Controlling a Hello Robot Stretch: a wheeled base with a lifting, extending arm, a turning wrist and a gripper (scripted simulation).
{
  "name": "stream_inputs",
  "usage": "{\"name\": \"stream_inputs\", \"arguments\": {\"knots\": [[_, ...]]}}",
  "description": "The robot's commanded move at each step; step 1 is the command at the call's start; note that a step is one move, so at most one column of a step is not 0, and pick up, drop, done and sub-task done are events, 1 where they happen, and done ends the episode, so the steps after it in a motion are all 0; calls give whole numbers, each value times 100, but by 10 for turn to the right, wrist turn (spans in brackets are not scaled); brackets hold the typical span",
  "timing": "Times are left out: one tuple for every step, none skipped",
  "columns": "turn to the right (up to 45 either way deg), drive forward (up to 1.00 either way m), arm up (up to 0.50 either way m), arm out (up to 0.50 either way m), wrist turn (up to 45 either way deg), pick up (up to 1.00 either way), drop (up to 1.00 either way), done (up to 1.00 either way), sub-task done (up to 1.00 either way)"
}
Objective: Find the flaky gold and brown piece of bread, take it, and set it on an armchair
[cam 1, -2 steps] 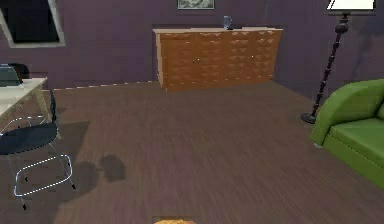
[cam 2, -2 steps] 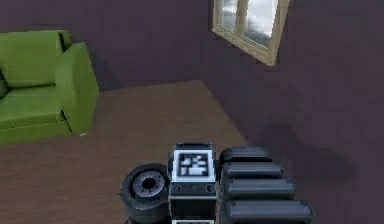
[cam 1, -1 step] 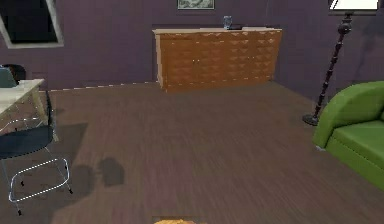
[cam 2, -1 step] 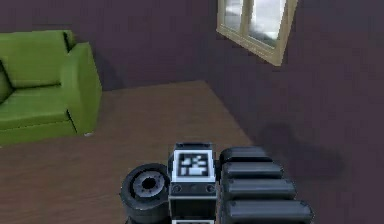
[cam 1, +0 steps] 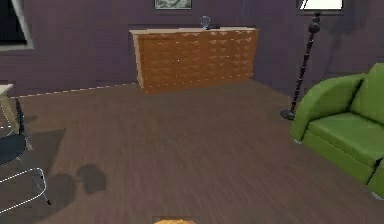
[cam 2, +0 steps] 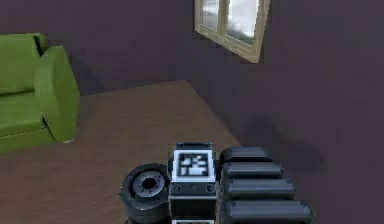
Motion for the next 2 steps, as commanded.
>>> {"name": "stream_inputs", "arguments": {"knots": [[0,65,0,0,0,0,0,0,0],[450,0,0,0,0,0,0,0,0]]}}
